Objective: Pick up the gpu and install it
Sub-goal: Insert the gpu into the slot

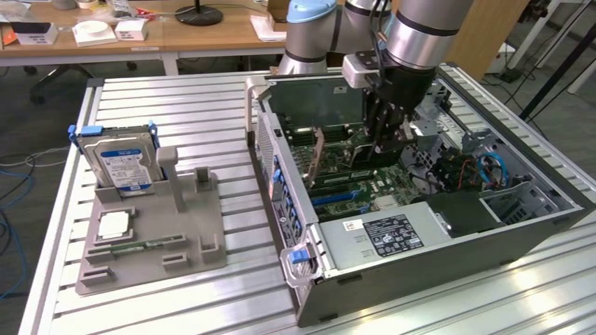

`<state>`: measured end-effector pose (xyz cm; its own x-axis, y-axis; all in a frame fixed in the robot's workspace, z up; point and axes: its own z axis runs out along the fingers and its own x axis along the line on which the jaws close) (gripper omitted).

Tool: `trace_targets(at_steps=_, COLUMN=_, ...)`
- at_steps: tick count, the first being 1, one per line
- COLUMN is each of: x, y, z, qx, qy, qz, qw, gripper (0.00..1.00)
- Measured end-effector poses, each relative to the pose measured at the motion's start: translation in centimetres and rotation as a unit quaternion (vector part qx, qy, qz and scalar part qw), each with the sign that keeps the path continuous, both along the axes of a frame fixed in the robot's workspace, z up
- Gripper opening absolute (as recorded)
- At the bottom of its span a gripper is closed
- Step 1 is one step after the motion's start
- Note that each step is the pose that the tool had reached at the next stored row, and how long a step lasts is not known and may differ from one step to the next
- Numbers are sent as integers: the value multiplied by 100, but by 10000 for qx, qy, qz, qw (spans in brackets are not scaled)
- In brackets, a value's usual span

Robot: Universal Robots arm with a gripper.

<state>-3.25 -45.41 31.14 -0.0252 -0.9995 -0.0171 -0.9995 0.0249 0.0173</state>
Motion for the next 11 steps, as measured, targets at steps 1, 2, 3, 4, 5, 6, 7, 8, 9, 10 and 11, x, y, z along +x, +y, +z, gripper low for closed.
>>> trace_targets(at_steps=1, x=0, y=0, z=-6, qx=-1, qy=0, qz=0, qw=10000, gripper=26)
trace_targets(at_steps=2, x=0, y=0, z=-12, qx=-1, qy=0, qz=0, qw=10000, gripper=26)
trace_targets(at_steps=3, x=0, y=-1, z=-18, qx=-1, qy=0, qz=0, qw=10000, gripper=26)
trace_targets(at_steps=4, x=-1, y=-4, z=-23, qx=-1, qy=1, qz=-1, qw=10000, gripper=26)
trace_targets(at_steps=5, x=-2, y=-8, z=-30, qx=-1, qy=1, qz=-1, qw=10000, gripper=26)
trace_targets(at_steps=6, x=-1, y=-10, z=-38, qx=-1, qy=0, qz=-1, qw=10000, gripper=26)
trace_targets(at_steps=7, x=0, y=-14, z=-45, qx=-1, qy=0, qz=0, qw=10000, gripper=26)
trace_targets(at_steps=8, x=-1, y=-17, z=-52, qx=-1, qy=0, qz=-1, qw=10000, gripper=26)
trace_targets(at_steps=9, x=-1, y=-19, z=-62, qx=0, qy=0, qz=0, qw=10000, gripper=26)
trace_targets(at_steps=10, x=-3, y=-21, z=-72, qx=0, qy=0, qz=0, qw=10000, gripper=26)
trace_targets(at_steps=11, x=-5, y=-23, z=-82, qx=-1, qy=-1, qz=0, qw=10000, gripper=26)
